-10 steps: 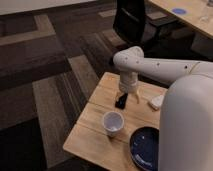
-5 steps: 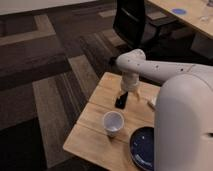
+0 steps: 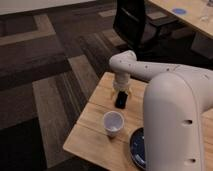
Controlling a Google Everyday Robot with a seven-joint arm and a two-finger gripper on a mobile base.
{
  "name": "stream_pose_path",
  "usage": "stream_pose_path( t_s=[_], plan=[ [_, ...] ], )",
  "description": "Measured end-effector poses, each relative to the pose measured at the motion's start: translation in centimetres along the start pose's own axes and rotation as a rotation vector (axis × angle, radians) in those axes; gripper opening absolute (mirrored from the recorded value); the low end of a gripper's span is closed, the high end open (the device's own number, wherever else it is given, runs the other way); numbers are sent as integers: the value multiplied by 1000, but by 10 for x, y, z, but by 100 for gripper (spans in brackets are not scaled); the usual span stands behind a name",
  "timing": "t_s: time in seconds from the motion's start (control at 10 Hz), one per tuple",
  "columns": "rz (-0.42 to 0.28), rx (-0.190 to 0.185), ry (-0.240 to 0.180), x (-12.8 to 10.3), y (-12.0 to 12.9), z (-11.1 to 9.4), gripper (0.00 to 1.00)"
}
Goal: Place the eraser on the white sponge
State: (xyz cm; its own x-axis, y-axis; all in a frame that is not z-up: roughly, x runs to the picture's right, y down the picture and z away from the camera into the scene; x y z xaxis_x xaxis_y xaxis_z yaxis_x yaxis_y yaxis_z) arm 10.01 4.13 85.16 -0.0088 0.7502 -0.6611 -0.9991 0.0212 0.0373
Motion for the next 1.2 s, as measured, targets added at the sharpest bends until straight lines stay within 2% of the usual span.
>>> stream_pose_path(
  t_s=[0.7,0.8,1.2],
  plan=[
    [2,0,-2,-1,0,1,65],
    [6,-5,-24,-9,-2,6,65],
    [-23,-26,-30,-26,-1,25,65]
  ],
)
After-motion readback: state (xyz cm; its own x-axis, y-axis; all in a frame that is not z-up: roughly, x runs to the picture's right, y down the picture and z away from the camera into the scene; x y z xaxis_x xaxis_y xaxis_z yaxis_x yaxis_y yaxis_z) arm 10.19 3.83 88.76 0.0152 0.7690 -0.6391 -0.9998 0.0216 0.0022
